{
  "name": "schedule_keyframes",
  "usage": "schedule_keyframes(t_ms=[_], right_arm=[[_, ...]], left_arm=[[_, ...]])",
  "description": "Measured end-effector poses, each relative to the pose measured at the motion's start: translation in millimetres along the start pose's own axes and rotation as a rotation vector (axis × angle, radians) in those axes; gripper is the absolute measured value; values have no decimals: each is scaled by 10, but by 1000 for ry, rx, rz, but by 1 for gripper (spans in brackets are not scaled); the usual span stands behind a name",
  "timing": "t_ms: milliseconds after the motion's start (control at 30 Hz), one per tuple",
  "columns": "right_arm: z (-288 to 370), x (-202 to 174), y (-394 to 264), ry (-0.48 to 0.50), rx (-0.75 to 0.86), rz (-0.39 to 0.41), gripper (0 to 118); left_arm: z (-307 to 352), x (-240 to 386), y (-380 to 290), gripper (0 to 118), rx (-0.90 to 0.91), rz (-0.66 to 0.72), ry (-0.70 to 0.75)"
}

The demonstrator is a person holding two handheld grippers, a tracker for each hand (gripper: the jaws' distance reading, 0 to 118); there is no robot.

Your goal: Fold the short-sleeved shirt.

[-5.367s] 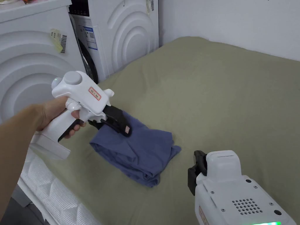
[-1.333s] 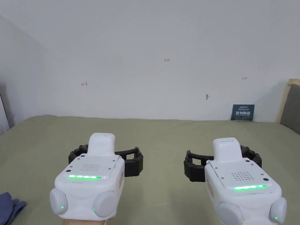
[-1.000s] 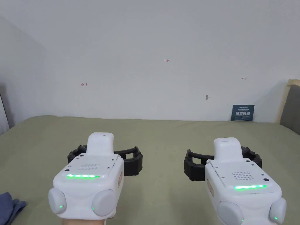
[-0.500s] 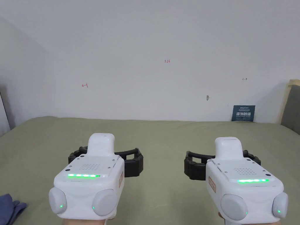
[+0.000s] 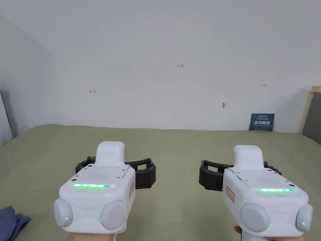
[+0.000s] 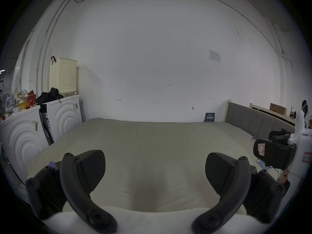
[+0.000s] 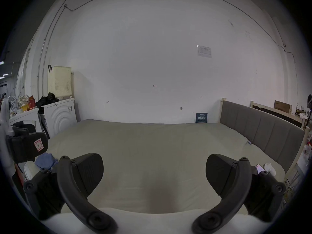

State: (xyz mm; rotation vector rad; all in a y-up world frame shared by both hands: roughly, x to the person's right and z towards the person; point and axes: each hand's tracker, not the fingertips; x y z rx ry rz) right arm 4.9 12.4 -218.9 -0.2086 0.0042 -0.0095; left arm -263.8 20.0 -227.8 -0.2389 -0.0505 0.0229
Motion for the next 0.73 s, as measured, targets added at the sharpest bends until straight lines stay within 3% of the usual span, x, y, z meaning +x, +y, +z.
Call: schedule_keyframes(t_ms=[300, 467, 567, 633, 733], right_arm=[[-15, -8, -9, -38, 30, 32, 118], [-22, 109, 61, 64, -41, -96, 118], [52, 188, 117, 153, -59, -237, 118], [39, 228, 105, 199, -30, -220, 118], [19, 181, 104, 96, -25, -152, 118]], left_arm=[[9, -16, 3, 118, -2, 7, -1], [7, -19, 30, 118, -2, 8, -6], [12, -21, 53, 118, -3, 7, -12], [8, -14, 62, 118, -5, -3, -11], [10, -9, 74, 118, -7, -7, -15]])
